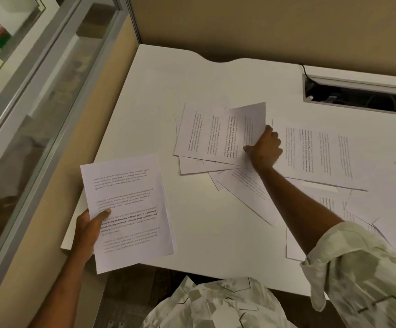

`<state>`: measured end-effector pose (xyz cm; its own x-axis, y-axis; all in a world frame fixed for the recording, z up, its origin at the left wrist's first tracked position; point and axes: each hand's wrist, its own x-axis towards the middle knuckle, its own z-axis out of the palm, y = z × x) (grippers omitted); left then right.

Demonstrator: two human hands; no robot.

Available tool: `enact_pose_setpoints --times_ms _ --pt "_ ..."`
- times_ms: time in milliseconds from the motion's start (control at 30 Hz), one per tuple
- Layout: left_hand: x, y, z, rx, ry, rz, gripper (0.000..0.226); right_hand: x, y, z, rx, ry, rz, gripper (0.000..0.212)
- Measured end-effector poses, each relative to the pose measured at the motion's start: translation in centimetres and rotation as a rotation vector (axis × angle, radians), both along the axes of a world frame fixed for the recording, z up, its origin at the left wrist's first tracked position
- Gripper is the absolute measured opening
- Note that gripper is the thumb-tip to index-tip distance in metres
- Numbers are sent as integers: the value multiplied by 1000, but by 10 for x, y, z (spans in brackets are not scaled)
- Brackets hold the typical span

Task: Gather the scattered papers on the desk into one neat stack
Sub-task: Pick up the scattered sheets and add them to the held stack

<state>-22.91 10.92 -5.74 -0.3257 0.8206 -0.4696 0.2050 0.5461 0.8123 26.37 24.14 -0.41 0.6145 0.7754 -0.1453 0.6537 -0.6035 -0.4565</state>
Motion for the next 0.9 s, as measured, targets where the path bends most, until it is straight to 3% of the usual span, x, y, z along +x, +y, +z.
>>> enact_pose_setpoints --times_ms 100,300,467,667,900 --pt "0 0 1 -4 13 -1 13 8 -1 1 33 115 -58 80" --pt "3 0 7 -2 -5 -7 15 31 -9 15 163 541 -133 63" --pt "1 1 8 -12 -27 -22 15 67 -17 39 2 977 16 56" --pt "-1 4 11 -37 -55 -38 14 93 -26 65 -227 926 231 57" --pt "3 1 15 -31 -66 -29 14 79 -51 63 -233 801 112 50"
